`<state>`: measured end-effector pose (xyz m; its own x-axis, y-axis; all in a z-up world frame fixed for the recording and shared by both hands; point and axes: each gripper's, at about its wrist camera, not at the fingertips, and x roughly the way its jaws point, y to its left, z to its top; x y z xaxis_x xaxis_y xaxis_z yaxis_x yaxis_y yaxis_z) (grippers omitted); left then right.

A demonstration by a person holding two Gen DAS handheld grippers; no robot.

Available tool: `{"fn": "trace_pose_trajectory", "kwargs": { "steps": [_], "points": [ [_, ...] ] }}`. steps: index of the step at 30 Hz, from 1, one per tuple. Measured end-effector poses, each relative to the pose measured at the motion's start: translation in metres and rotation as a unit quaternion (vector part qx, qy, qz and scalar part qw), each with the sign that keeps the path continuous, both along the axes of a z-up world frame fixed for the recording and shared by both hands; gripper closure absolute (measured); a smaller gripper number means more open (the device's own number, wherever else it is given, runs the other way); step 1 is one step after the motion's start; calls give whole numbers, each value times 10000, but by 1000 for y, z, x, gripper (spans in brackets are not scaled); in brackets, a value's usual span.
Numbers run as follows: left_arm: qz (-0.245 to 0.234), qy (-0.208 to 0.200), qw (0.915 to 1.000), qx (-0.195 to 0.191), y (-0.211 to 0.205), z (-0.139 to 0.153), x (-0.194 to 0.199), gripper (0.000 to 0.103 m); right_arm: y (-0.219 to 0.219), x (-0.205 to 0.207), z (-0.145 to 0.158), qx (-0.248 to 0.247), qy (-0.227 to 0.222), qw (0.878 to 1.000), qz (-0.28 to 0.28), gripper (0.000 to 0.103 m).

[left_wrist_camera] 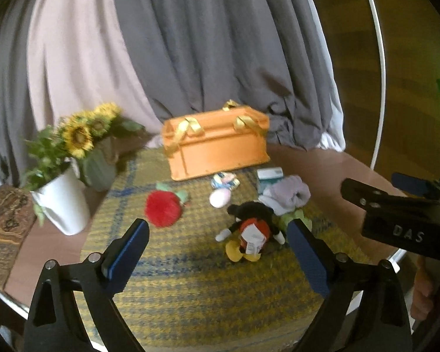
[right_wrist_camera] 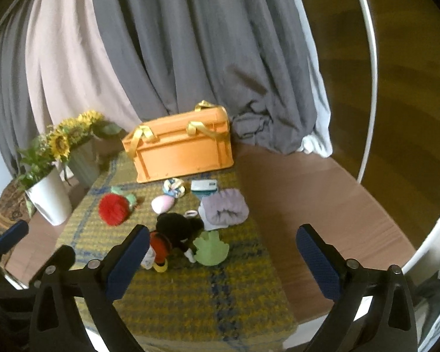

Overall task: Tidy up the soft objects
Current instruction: 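Grasp the black-red plush doll with the left tool while the right tool grasps the green frog sponge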

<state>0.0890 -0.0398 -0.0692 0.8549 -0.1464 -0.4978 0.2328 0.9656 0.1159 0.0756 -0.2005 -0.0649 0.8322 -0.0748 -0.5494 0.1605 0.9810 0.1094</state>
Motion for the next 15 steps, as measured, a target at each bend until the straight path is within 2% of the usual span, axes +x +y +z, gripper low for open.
{"fn": "trace_pose_trajectory", "kwargs": {
  "steps": [13,15],
  "points": [
    [-514,487,9975,56,-22,-57,61,29,2,68,-67,49,735,9966,371,26],
    [-591,571,9966,41,-24,-64,69,37,0,73,-73,30,801,9960,383,31]
  ]
}}
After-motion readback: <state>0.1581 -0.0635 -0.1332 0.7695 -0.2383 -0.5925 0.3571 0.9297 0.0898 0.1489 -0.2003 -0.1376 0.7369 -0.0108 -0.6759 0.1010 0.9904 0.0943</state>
